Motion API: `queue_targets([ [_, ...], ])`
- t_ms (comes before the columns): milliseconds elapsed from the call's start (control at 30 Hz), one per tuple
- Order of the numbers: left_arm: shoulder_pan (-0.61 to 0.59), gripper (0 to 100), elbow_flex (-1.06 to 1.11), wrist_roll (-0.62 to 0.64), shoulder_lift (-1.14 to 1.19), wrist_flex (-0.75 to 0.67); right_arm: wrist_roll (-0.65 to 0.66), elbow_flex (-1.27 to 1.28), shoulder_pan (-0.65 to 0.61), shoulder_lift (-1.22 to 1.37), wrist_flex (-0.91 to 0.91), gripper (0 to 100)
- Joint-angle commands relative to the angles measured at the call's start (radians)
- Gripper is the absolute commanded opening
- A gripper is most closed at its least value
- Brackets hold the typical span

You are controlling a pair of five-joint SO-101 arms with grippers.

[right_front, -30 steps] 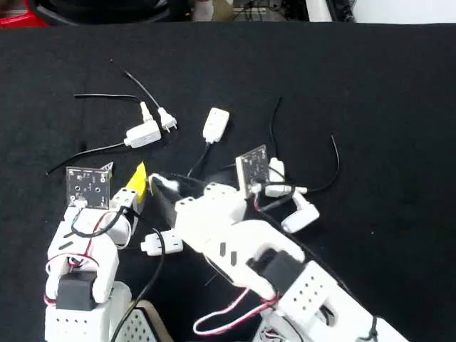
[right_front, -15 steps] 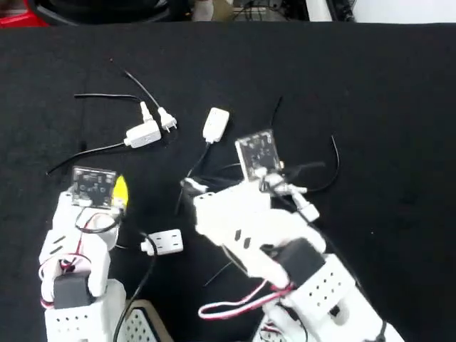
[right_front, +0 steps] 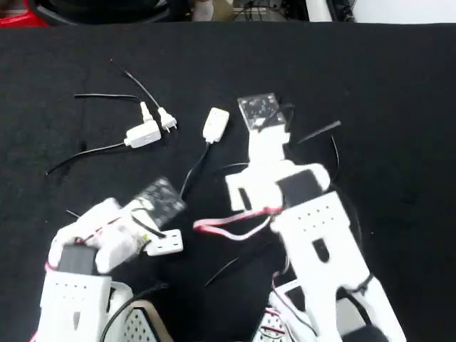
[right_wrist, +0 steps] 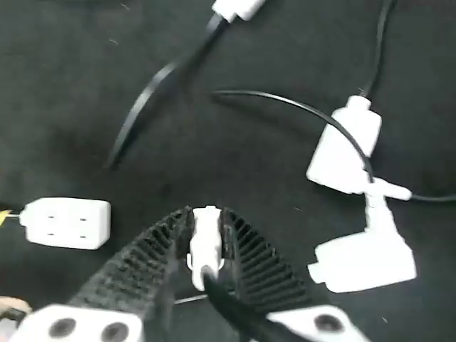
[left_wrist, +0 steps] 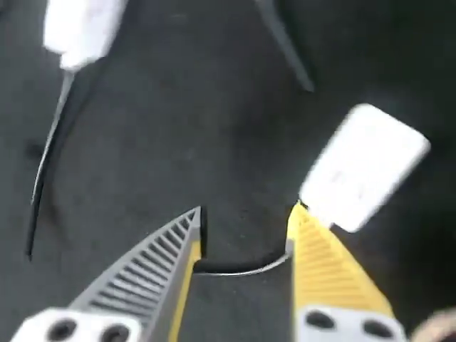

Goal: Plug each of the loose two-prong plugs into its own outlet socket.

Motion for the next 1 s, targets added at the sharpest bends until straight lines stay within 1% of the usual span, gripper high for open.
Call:
queue_targets([
  [0, 0.101, 20, -0.085, -0.155, 0.109, -0.021, 0.021, -0.065, 0.052, 0.064, 0.011, 1.2],
  [133, 0.203, 22, -0.073, -0.18, 0.184, -0.114, 0.021, -0.102, 0.118, 0.097, 0.018, 1.2],
  [233, 0.24, 24, -0.039, -0.18, 0.242, -0.192, 0.021, -0.127, 0.164, 0.099, 0.018, 1.2],
  [533, 0.217, 24, 0.081, -0.184, 0.423, -0.468, 0.021, -0.131, 0.164, 0.099, 0.017, 1.2],
  [633, 0.213, 23, 0.084, -0.18, 0.442, -0.485, 0.021, -0.131, 0.164, 0.099, 0.017, 1.2],
  [733, 0.214, 16, 0.081, -0.176, 0.442, -0.471, 0.021, -0.131, 0.164, 0.099, 0.017, 1.2],
  [800, 0.211, 10, 0.079, -0.135, 0.442, -0.466, 0.02, -0.13, 0.164, 0.099, 0.017, 1.2],
  [867, 0.211, 3, 0.07, -0.044, 0.442, -0.462, 0.018, -0.13, 0.164, 0.099, 0.015, 1.2],
  [900, 0.211, 3, 0.065, 0.006, 0.442, -0.459, 0.017, -0.13, 0.164, 0.099, 0.015, 1.2],
  [967, 0.208, 4, 0.039, 0.091, 0.442, -0.436, 0.015, -0.128, 0.164, 0.099, 0.017, 1.2],
])
